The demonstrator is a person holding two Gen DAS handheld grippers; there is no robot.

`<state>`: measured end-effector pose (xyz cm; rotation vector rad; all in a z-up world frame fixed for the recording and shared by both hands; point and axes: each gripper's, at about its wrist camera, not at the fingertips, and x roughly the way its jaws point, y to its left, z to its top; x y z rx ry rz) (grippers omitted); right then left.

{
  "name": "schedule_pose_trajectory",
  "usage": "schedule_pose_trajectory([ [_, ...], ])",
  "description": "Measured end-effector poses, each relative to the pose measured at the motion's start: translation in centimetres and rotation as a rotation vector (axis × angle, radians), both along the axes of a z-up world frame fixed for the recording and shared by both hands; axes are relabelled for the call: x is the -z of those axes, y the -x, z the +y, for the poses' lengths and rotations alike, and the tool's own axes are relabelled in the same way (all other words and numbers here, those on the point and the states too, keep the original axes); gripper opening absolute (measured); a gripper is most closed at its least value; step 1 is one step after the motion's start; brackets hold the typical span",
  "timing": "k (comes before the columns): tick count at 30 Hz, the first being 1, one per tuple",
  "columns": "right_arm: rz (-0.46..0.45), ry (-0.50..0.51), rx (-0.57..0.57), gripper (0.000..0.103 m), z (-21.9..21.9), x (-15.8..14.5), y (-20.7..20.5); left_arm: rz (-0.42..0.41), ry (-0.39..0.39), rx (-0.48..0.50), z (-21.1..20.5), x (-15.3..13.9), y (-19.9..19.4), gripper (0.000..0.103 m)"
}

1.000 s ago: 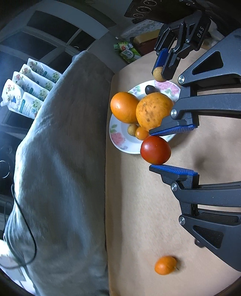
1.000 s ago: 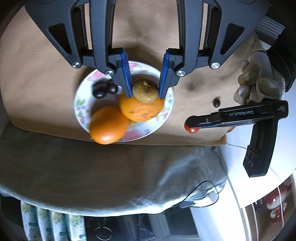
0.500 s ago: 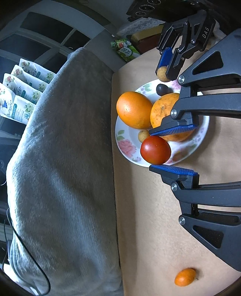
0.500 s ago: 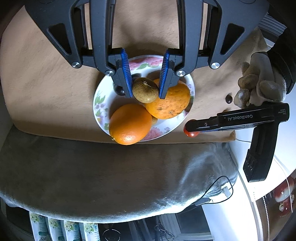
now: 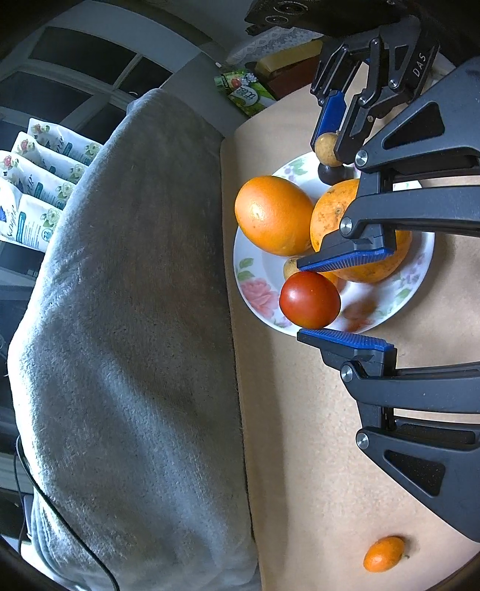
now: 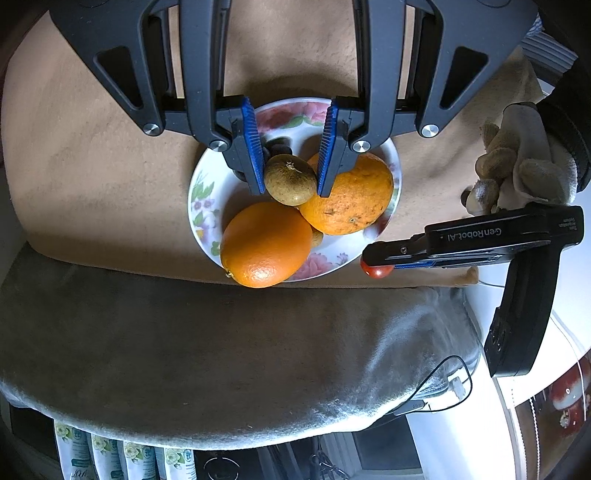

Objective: Organize fruits
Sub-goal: 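Carry the tomato and brown fruit over the plate and open both tools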

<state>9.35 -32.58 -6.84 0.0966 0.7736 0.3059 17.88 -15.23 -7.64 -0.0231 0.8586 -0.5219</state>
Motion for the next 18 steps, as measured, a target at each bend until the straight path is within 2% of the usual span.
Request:
schedule_pose_trajectory([
  [18, 0.004, 0.020, 0.002, 0.030, -0.1, 0.3, -0.2, -0.013, -0.010, 0.028, -1.1, -0.2, -0.1, 0.030],
])
